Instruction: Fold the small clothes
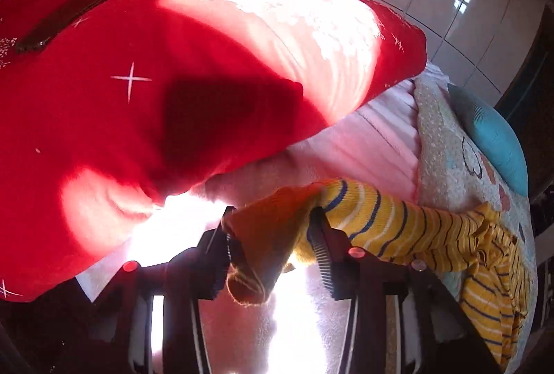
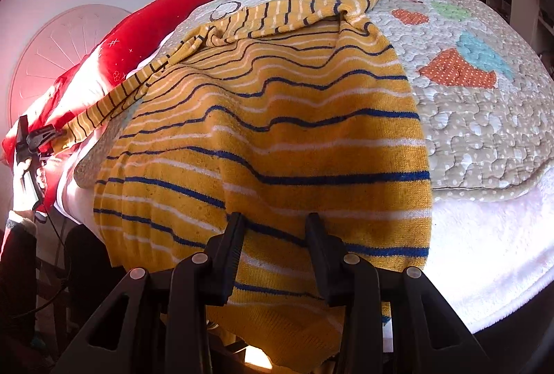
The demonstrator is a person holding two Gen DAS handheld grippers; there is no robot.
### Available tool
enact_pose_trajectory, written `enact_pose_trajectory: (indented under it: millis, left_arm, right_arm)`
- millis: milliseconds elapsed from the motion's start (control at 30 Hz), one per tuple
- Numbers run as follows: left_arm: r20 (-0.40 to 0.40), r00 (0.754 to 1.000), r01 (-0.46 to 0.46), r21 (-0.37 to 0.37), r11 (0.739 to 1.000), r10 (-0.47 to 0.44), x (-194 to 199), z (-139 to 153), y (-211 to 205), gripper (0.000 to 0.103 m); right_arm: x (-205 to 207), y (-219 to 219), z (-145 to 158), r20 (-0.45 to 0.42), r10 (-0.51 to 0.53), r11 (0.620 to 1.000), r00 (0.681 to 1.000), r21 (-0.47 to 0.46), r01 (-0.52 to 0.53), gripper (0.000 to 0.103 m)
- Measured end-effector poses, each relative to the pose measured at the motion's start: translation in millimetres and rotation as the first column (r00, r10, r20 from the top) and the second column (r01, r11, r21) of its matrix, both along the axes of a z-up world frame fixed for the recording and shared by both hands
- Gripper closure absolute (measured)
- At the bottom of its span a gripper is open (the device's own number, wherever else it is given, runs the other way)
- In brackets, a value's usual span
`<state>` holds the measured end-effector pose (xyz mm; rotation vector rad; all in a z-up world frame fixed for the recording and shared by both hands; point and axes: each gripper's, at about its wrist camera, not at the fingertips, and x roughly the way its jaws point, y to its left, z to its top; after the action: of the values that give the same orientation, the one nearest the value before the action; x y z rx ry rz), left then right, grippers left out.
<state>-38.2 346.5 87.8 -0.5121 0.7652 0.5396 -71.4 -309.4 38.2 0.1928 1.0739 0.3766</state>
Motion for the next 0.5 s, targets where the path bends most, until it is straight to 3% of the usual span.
enact_pose_trajectory:
  millis: [33, 133, 267, 500]
  left_arm:
    - [0.031, 1.0, -0.002, 0.001, 1.0, 0.002, -3, 8, 3, 0.039]
    - [0.099, 0.995, 0.02, -0.01, 1.0, -0.019, -17, 23, 6, 0.027]
    - [0.071, 0.997, 0.03, -0.032, 0.999, -0.028, -34, 12, 7, 0.026]
    - [-0.015, 1.0, -0.019, -0.147, 0.989, 0.017, -27, -45, 21, 0.026]
  right_arm:
    - [0, 1, -1, -0.001, 0.001, 1.0, 1.0, 0.0, -0.001, 0.061]
    - [-1, 3, -1, 0.003, 0.009, 1.0, 1.0, -0.001, -0.009, 0.057]
    - [1, 2, -4, -0.003, 0.006, 1.0, 1.0, 0.02, -0.006, 0.055]
    - [3, 8, -4, -0.002, 0.017, 1.0, 1.0, 0.0, -0.017, 0.051]
